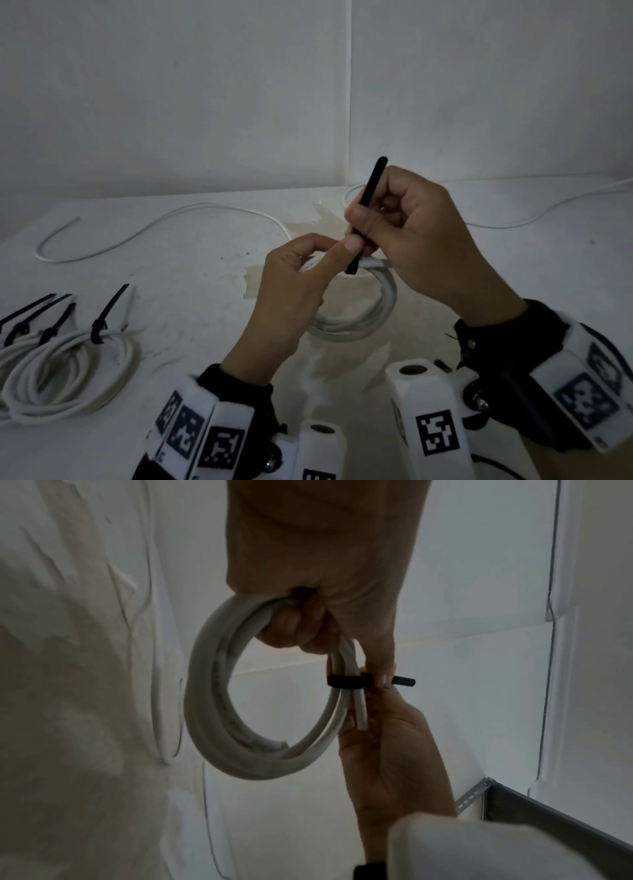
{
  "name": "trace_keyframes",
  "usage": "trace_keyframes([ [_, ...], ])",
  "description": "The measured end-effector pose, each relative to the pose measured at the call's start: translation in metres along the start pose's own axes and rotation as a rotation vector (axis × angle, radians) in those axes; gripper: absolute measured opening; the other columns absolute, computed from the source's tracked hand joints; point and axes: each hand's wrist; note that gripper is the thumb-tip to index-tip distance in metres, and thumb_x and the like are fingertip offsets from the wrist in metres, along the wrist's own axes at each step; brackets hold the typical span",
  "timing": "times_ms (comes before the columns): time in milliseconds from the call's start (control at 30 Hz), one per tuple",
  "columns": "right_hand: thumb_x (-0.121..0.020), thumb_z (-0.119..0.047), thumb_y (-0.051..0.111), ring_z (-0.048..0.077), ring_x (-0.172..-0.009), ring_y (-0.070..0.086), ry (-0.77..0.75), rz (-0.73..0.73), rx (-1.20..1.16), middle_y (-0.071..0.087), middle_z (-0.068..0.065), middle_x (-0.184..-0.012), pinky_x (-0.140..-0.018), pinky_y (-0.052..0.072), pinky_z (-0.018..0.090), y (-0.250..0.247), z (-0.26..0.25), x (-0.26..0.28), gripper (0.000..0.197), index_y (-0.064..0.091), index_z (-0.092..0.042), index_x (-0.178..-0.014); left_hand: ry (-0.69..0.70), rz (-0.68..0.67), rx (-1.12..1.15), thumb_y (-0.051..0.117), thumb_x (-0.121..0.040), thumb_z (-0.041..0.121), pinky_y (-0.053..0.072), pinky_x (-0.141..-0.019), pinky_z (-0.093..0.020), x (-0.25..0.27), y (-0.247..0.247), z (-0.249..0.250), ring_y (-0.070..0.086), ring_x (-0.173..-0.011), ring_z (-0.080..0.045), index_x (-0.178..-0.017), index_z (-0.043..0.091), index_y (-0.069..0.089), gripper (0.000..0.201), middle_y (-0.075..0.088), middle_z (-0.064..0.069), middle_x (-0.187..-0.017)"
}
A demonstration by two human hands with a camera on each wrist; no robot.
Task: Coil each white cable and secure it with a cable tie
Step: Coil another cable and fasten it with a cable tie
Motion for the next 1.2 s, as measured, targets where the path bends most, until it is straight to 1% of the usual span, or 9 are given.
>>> trace_keyframes([
  [100, -0.086, -0.011, 0.060, 0.023, -0.058, 0.061, 0.024, 0.037, 0.085, 0.060, -0.004, -0.066, -0.059, 0.055, 0.036, 0.001, 0.000, 0.001, 0.014, 0.052, -0.018, -0.077, -0.018, -0.009, 0.002, 0.061, -0.079, 0.024, 0.029, -0.039, -0.013, 0.001, 0.001, -0.004, 0.035, -0.033, -0.003, -0.066, 0.015, 0.061, 0.016, 0.044, 0.013, -0.035],
  [300, -0.088, -0.007, 0.057, 0.007, -0.045, 0.055, 0.119, 0.082, 0.046, 0.057, -0.001, -0.063, -0.047, 0.051, 0.022, 0.000, 0.001, 0.000, 0.016, 0.053, -0.016, -0.076, 0.003, -0.028, -0.039, 0.060, -0.084, 0.016, 0.032, -0.045, -0.006, 0.002, 0.005, -0.006, 0.044, -0.037, 0.002, -0.069, 0.013, 0.064, 0.016, 0.048, 0.016, -0.037],
  [433, -0.087, -0.007, 0.058, 0.008, -0.043, 0.058, 0.153, 0.112, -0.082, 0.060, 0.001, -0.056, -0.044, 0.049, 0.019, 0.000, 0.004, -0.002, 0.011, 0.055, -0.008, -0.076, -0.003, -0.043, -0.031, 0.062, -0.082, 0.014, 0.032, -0.045, -0.005, 0.001, 0.000, -0.003, 0.045, -0.037, 0.004, -0.065, 0.016, 0.063, 0.018, 0.050, 0.017, -0.039],
  [600, -0.077, -0.045, 0.048, 0.002, -0.072, 0.061, 0.143, -0.089, 0.024, 0.065, -0.008, -0.075, -0.072, 0.050, 0.018, 0.007, 0.013, -0.001, 0.025, 0.058, -0.023, -0.077, -0.021, 0.028, 0.002, 0.062, -0.082, 0.023, 0.030, -0.040, -0.012, -0.003, -0.011, 0.002, 0.037, -0.034, -0.002, -0.065, 0.017, 0.063, 0.018, 0.045, 0.014, -0.035],
  [767, -0.076, -0.055, 0.030, 0.004, -0.058, 0.057, 0.214, -0.252, 0.022, 0.057, -0.004, -0.062, -0.062, 0.046, 0.018, 0.015, 0.013, 0.003, 0.054, 0.058, -0.010, -0.082, -0.057, 0.113, 0.107, 0.060, -0.078, 0.035, 0.025, -0.038, -0.016, -0.009, -0.021, 0.004, 0.027, -0.034, -0.003, -0.068, 0.013, 0.057, 0.024, 0.033, 0.011, -0.037],
  [833, -0.077, -0.050, 0.032, 0.008, -0.052, 0.049, 0.217, -0.225, -0.006, 0.045, -0.001, -0.059, -0.057, 0.042, 0.018, 0.014, 0.010, 0.003, 0.042, 0.052, -0.014, -0.072, -0.089, 0.071, 0.151, 0.054, -0.085, 0.032, 0.026, -0.041, -0.020, -0.011, -0.023, 0.005, 0.028, -0.037, -0.006, -0.069, 0.010, 0.052, 0.027, 0.033, 0.009, -0.040],
  [933, -0.080, -0.045, 0.033, 0.017, -0.055, 0.037, 0.219, -0.191, -0.026, 0.036, 0.002, -0.061, -0.053, 0.037, 0.021, 0.012, 0.008, 0.002, 0.031, 0.046, -0.020, -0.067, -0.090, -0.042, 0.053, 0.038, -0.096, 0.023, 0.040, -0.050, -0.024, -0.014, -0.029, 0.007, 0.044, -0.044, -0.009, -0.078, 0.005, 0.054, 0.030, 0.048, 0.002, -0.051],
  [1067, -0.090, -0.036, 0.032, 0.009, -0.050, 0.034, 0.197, -0.120, -0.022, 0.035, -0.001, -0.060, -0.056, 0.036, 0.029, 0.011, 0.012, 0.001, 0.030, 0.044, -0.021, -0.067, -0.081, -0.138, -0.082, 0.041, -0.095, 0.016, 0.052, -0.066, -0.015, -0.007, -0.049, 0.010, 0.063, -0.070, -0.003, -0.092, 0.024, 0.062, 0.022, 0.064, 0.006, -0.076],
  [1200, -0.091, -0.036, 0.035, 0.007, -0.049, 0.035, 0.204, -0.146, -0.005, 0.037, -0.008, -0.056, -0.057, 0.036, 0.032, 0.017, 0.016, 0.004, 0.028, 0.051, -0.026, -0.070, -0.050, -0.151, -0.128, 0.045, -0.093, 0.008, 0.054, -0.074, -0.017, 0.010, -0.059, 0.005, 0.065, -0.076, -0.005, -0.096, 0.028, 0.064, 0.028, 0.068, 0.005, -0.075],
])
Point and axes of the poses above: each hand's wrist, its own x-axis away from the middle knuckle, its own y-axis out of the palm, z = x × y
